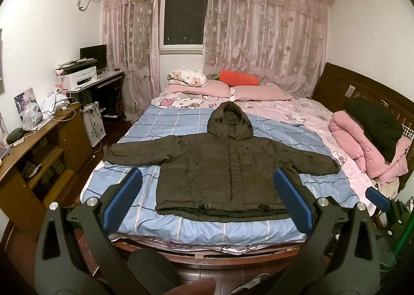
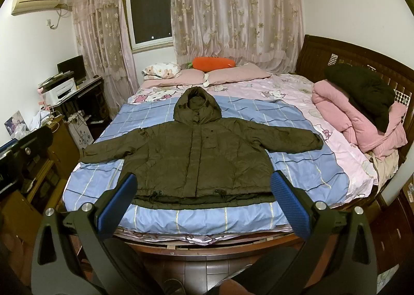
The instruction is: Fold large clothes
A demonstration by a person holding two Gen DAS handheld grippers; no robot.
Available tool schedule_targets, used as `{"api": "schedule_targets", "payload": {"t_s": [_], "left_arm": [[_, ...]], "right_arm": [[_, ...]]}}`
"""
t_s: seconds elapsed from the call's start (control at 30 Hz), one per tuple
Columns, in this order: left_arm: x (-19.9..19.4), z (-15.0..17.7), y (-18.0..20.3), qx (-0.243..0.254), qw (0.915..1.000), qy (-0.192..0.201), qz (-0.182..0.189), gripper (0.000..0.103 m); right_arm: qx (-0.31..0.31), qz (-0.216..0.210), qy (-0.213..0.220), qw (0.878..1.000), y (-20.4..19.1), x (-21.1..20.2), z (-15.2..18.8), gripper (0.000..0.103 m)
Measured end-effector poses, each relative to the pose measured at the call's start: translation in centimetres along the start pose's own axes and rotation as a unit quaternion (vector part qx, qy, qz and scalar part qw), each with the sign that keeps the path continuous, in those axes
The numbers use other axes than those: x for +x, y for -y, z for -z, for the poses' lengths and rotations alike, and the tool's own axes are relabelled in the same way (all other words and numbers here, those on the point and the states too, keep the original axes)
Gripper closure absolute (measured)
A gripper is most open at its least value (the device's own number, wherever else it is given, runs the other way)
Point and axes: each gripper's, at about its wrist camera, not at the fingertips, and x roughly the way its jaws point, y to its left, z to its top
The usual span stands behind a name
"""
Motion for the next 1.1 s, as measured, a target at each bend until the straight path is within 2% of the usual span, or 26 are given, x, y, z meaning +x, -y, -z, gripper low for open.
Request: {"api": "schedule_targets", "payload": {"t_s": [1.1], "left_arm": [[-0.03, 0.02, 0.01, 0.002, 1.0, -0.003, -0.001, 0.002]], "right_arm": [[-0.001, 0.0, -0.001, 1.0, -0.09, 0.11, -0.24, 0.001]]}}
